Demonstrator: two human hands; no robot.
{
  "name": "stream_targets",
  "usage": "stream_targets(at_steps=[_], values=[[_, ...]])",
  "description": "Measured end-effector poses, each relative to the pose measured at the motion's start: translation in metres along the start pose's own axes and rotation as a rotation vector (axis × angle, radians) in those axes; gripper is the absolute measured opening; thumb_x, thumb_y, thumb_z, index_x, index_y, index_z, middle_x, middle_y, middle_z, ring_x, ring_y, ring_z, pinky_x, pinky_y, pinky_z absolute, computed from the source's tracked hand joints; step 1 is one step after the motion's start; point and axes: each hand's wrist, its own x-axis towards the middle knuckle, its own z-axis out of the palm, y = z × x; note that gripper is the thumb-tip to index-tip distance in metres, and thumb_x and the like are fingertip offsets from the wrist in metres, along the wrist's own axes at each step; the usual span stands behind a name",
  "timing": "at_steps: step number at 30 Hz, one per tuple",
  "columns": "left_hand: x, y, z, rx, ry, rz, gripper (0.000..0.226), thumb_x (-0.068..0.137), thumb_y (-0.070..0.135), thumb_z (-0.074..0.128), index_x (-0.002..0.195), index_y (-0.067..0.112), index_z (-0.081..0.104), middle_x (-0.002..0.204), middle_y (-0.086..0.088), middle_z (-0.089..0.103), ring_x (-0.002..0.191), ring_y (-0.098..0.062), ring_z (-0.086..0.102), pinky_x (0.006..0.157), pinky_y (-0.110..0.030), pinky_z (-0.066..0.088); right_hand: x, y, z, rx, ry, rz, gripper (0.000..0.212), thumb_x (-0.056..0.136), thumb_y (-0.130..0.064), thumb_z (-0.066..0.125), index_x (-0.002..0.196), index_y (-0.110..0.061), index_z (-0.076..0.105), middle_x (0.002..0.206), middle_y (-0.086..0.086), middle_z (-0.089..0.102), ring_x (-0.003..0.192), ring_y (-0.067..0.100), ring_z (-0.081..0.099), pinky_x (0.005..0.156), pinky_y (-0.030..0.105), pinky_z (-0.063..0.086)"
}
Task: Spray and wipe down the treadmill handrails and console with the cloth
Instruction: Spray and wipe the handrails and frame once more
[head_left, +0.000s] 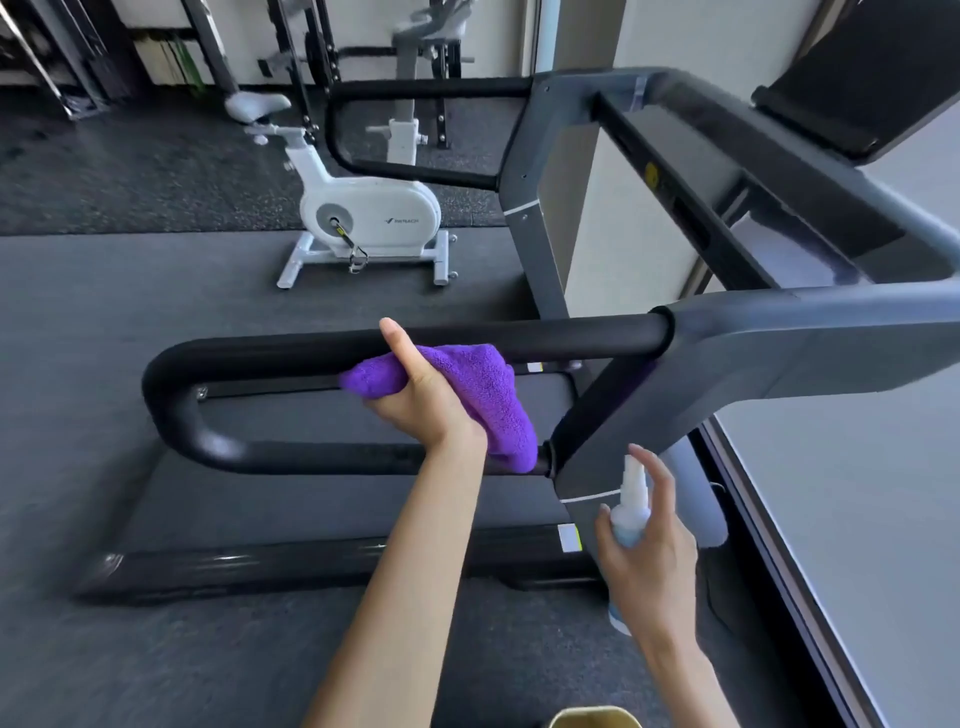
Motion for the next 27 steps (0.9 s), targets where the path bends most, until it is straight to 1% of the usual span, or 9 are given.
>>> stream_targets(at_steps=[3, 7, 12, 14, 18, 20, 23, 25, 27], values=[[0.027, 0.028, -0.016, 0.031, 0.052, 0.053, 0.067, 0.076, 0.058, 0.069, 0.118, 0.007, 0.056, 0.111, -0.004, 0.069, 0.095, -0.020, 0.068, 0.091, -0.040, 0.054, -0.001, -0.017, 0.021, -0.011, -0.055, -0.058, 0.066, 0.082, -0.008, 0.065, 0.130, -0.042, 0.035, 0.076, -0.002, 0.061, 0.064, 0.023, 0.052, 0.061, 0.037, 0.045], [0.061, 0.073, -0.045, 0.122, 0.092, 0.119, 0.057, 0.079, 0.063, 0.063, 0.106, 0.013, 0.061, 0.100, 0.003, 0.070, 0.088, -0.014, 0.069, 0.086, -0.034, 0.055, -0.004, -0.039, 0.043, -0.009, -0.111, -0.115, 0.066, 0.083, -0.007, 0.063, 0.130, -0.044, 0.033, 0.088, -0.006, 0.059, 0.065, 0.020, 0.052, 0.061, 0.030, 0.038], [0.087, 0.117, -0.101, 0.275, -0.033, 0.080, 0.052, 0.078, 0.071, 0.056, 0.082, 0.019, 0.055, 0.074, 0.011, 0.063, 0.066, -0.008, 0.066, 0.066, -0.024, 0.055, -0.011, -0.064, 0.071, -0.020, -0.186, -0.162, 0.066, 0.083, -0.007, 0.063, 0.134, -0.038, 0.035, 0.088, -0.003, 0.058, 0.067, 0.027, 0.055, 0.061, 0.036, 0.046], [0.095, 0.127, -0.129, 0.332, -0.106, 0.117, 0.052, 0.082, 0.069, 0.053, 0.086, 0.018, 0.053, 0.073, 0.009, 0.060, 0.064, -0.009, 0.064, 0.063, -0.022, 0.054, -0.015, -0.073, 0.088, -0.052, -0.236, -0.206, 0.065, 0.083, -0.007, 0.061, 0.135, -0.037, 0.034, 0.085, -0.004, 0.057, 0.066, 0.027, 0.051, 0.059, 0.034, 0.041], [0.115, 0.145, -0.179, 0.442, -0.101, 0.292, 0.043, 0.088, 0.065, 0.046, 0.090, 0.022, 0.052, 0.075, 0.012, 0.060, 0.071, -0.008, 0.062, 0.068, -0.026, 0.051, -0.026, -0.097, 0.129, -0.179, -0.356, -0.294, 0.067, 0.084, -0.011, 0.055, 0.137, -0.042, 0.027, 0.092, -0.007, 0.055, 0.071, 0.025, 0.051, 0.060, 0.031, 0.035], [0.124, 0.152, -0.198, 0.551, -0.059, 0.390, 0.044, 0.087, 0.067, 0.043, 0.091, 0.024, 0.052, 0.079, 0.013, 0.060, 0.072, -0.005, 0.061, 0.072, -0.028, 0.049, -0.029, -0.107, 0.149, -0.248, -0.375, -0.336, 0.068, 0.084, -0.012, 0.054, 0.137, -0.042, 0.025, 0.100, -0.004, 0.057, 0.078, 0.028, 0.056, 0.061, 0.033, 0.037], [0.131, 0.157, -0.214, 0.704, -0.028, 0.517, 0.041, 0.091, 0.062, 0.041, 0.101, 0.023, 0.050, 0.088, 0.012, 0.061, 0.085, -0.012, 0.061, 0.080, -0.032, 0.044, -0.030, -0.116, 0.173, -0.354, -0.364, -0.363, 0.067, 0.085, -0.014, 0.052, 0.138, -0.042, 0.023, 0.099, 0.000, 0.058, 0.077, 0.033, 0.059, 0.061, 0.035, 0.043], [0.132, 0.158, -0.217, 0.767, -0.031, 0.544, 0.037, 0.094, 0.057, 0.042, 0.099, 0.021, 0.048, 0.086, 0.011, 0.060, 0.084, -0.015, 0.059, 0.079, -0.032, 0.041, -0.029, -0.119, 0.185, -0.333, -0.365, -0.352, 0.063, 0.086, -0.013, 0.051, 0.136, -0.040, 0.025, 0.098, 0.002, 0.059, 0.073, 0.036, 0.058, 0.058, 0.035, 0.040], [0.133, 0.155, -0.217, 0.792, -0.040, 0.555, 0.036, 0.096, 0.052, 0.043, 0.097, 0.016, 0.047, 0.082, 0.011, 0.058, 0.077, -0.009, 0.057, 0.075, -0.031, 0.038, -0.028, -0.122, 0.195, -0.254, -0.362, -0.317, 0.058, 0.086, -0.012, 0.052, 0.132, -0.038, 0.028, 0.095, 0.004, 0.059, 0.069, 0.034, 0.052, 0.058, 0.034, 0.035]])
